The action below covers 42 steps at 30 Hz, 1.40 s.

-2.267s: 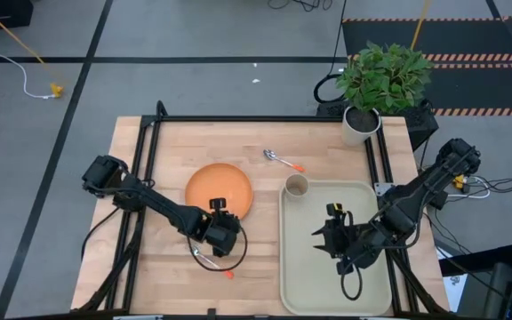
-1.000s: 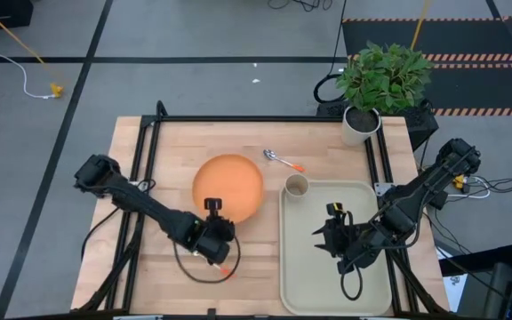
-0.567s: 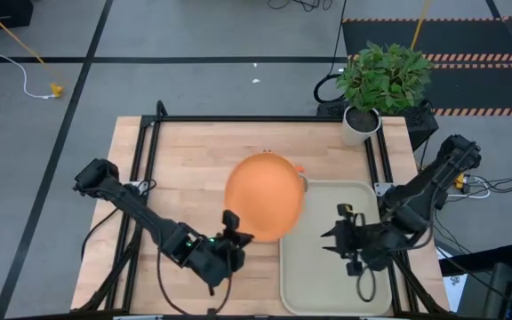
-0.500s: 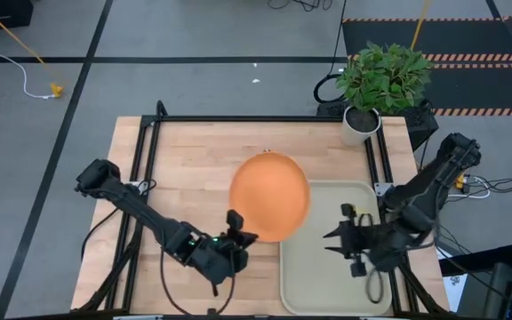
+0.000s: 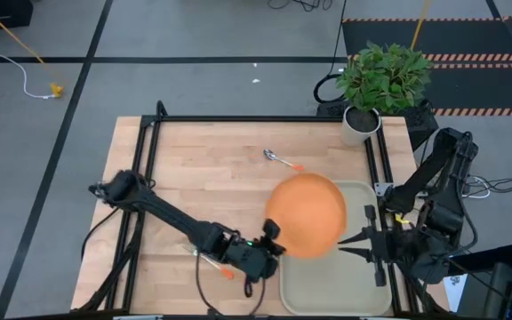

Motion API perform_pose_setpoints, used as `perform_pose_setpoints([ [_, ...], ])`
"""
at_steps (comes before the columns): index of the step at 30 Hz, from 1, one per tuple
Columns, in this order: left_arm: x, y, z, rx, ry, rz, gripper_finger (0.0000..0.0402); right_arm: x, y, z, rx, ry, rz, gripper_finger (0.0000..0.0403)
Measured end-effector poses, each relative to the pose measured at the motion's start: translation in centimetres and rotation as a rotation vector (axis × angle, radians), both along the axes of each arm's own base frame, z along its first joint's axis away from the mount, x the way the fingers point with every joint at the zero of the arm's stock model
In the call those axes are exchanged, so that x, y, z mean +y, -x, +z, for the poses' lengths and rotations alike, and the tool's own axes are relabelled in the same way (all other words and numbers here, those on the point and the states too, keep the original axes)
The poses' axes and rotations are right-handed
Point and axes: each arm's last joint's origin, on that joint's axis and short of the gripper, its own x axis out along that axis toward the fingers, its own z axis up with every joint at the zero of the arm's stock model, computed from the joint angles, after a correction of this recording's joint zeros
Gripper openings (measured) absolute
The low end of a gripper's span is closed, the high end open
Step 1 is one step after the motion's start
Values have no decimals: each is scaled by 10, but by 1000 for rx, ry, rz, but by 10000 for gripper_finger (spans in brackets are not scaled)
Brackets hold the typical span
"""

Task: Pick and place plate/cup/fork/spoon on tray
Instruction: Put the orange plate on the bottom left of the light brown cup

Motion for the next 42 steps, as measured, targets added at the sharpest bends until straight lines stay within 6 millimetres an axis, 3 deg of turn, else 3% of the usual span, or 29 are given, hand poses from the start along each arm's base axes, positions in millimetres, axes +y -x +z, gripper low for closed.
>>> perform_pose_setpoints([
  [8,-16,-42,-24,56,4,-95,6,3,-1,7,-57,43,39,14],
  [19,-19,-77,-59,72,48,-220,6,4,-2,9,-71,71,58,11],
  [25,-8,-83,-80,134,61,-217,6,4,-2,9,-70,71,60,11],
  [38,7,-87,-95,209,87,-206,7,4,-2,5,-62,78,61,11],
  [42,15,-86,-98,255,85,-137,24,4,-2,5,-62,78,61,11],
])
